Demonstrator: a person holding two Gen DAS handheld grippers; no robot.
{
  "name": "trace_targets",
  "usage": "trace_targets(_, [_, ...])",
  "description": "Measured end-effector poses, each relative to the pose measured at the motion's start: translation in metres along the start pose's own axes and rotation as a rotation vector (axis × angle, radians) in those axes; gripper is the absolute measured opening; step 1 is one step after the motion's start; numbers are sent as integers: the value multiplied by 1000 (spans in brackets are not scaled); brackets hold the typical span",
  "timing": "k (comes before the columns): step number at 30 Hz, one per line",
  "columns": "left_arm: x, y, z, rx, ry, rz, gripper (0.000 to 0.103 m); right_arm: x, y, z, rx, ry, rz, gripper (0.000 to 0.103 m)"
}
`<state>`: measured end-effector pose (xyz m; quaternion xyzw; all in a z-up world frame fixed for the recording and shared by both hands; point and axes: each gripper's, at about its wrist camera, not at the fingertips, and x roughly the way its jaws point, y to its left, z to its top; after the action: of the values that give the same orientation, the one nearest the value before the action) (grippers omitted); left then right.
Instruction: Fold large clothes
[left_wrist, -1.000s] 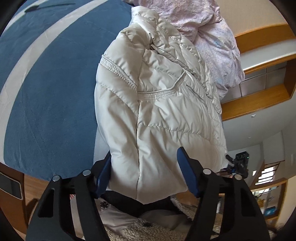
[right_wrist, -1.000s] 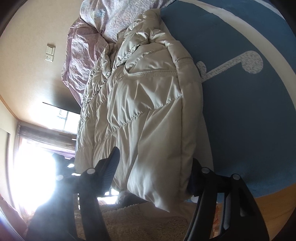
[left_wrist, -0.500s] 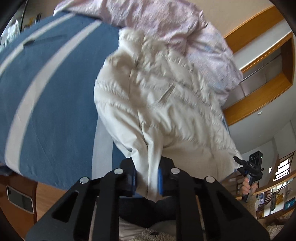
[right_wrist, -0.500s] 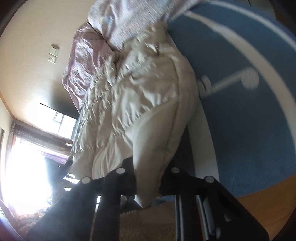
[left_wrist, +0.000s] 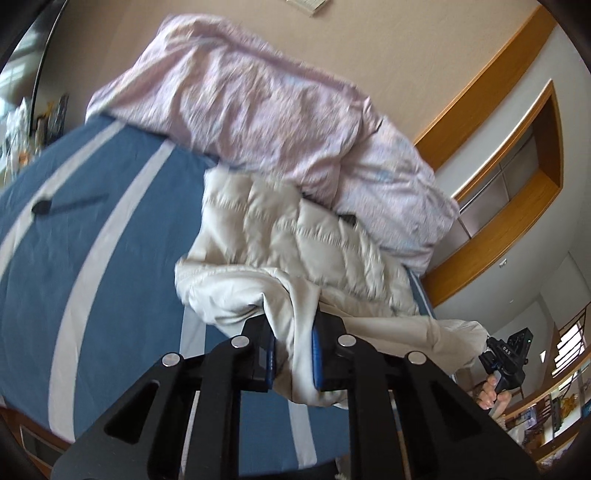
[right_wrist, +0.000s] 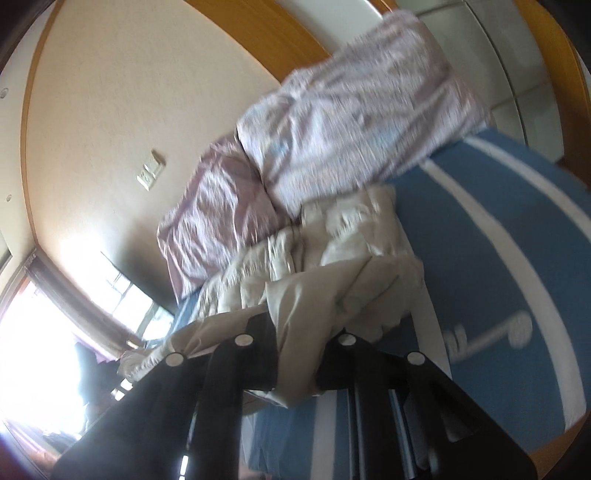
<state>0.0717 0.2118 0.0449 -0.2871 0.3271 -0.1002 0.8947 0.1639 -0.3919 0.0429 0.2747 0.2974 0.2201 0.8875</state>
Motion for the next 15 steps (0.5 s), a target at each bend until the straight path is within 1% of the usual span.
trace_targets(2, [3,-5,15,14,-28,0,14,8,12,16,-23,-41,-8,14])
trace_targets(7, [18,-15,47,35,-64,17,14,28,32,47,-79,-108,-47,14])
trace_targets(10, [31,-25,72,61,-76,42,14,47,42,70,-96,-138,-69,14])
trace_targets(12, [42,-32,90,84,-87,60,14,65,48,88,-108,-161,-96,14])
trace_targets(15, [63,-39,118,98,-109,88,14,92,50,108,-102,-182,-117,14])
